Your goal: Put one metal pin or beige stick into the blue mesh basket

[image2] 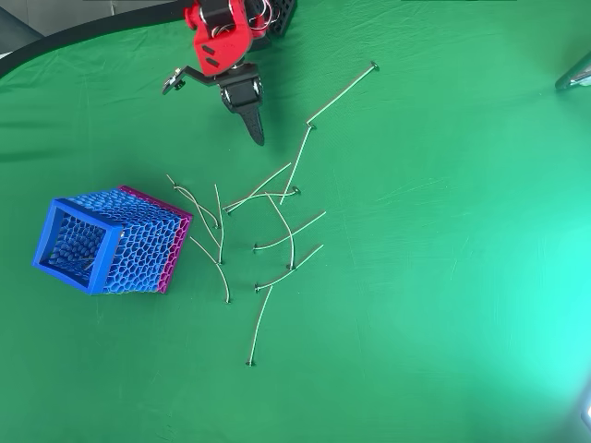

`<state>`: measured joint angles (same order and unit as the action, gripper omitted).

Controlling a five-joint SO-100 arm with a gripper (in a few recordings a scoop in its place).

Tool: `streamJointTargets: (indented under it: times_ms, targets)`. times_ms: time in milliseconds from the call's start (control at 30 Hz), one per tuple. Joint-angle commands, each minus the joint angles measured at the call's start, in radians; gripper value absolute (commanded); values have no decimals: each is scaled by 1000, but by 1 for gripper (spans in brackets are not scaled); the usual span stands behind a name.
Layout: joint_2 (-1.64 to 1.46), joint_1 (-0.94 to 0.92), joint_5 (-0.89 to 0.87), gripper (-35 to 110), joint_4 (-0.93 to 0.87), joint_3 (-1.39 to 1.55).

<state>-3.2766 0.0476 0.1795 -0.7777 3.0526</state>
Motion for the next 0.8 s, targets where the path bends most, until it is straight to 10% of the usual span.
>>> streamJointTargets:
  times_ms: [0, 767]
  targets:
    - [-46, -9, -14, 0, 11, 28]
    - [-48, -11, -64, 1, -84, 31]
